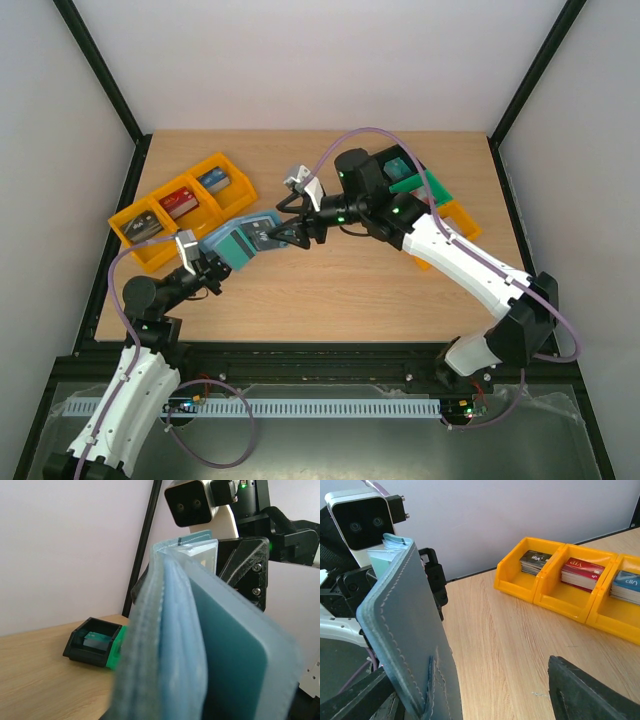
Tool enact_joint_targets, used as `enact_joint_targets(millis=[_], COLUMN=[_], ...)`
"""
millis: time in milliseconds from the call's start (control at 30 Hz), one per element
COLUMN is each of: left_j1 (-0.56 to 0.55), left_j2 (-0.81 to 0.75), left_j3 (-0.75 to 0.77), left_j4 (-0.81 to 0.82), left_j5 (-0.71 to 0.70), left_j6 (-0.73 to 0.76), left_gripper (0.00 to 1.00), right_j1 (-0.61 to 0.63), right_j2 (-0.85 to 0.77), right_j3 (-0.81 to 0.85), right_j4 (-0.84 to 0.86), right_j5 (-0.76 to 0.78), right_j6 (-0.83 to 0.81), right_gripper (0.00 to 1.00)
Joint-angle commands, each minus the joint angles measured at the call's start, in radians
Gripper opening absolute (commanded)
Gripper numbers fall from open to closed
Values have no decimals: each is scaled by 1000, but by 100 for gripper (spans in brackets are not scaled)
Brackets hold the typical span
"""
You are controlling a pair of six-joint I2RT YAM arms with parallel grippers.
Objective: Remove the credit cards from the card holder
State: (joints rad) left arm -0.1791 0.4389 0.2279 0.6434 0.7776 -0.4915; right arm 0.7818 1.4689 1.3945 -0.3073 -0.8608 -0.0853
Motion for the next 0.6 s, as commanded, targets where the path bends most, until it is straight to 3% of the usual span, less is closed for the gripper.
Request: enact_joint_targets(millis=[0, 100, 133, 300, 367, 400, 567], left_j1=[3, 4, 5, 7, 8, 9, 33], left_j2=[-7, -6, -7, -9, -12, -16, -28], left_j3=[7, 6, 5, 5, 5, 7, -7], left_j4=[41, 42, 42, 40, 28, 18, -4], left_j5=[-25, -26, -26, -19, -9, -8, -23], left_j6=[-35, -42, -42, -41, -25, -18, -57], left_gripper=[2, 2, 2, 2, 4, 9, 52], right_j1=[12, 11, 13, 7, -6, -15, -67], right_j2=[19, 21, 21, 8, 0, -2, -9], right_j3=[12, 9, 10, 22, 24, 24, 55], right_j4=[33, 36, 38, 23, 17, 11, -88], right_j5=[4, -7, -17, 3, 15, 25, 103], right_j6=[20, 21, 20, 4, 9, 16, 3], right_gripper=[74, 71, 64, 6, 2, 2, 2])
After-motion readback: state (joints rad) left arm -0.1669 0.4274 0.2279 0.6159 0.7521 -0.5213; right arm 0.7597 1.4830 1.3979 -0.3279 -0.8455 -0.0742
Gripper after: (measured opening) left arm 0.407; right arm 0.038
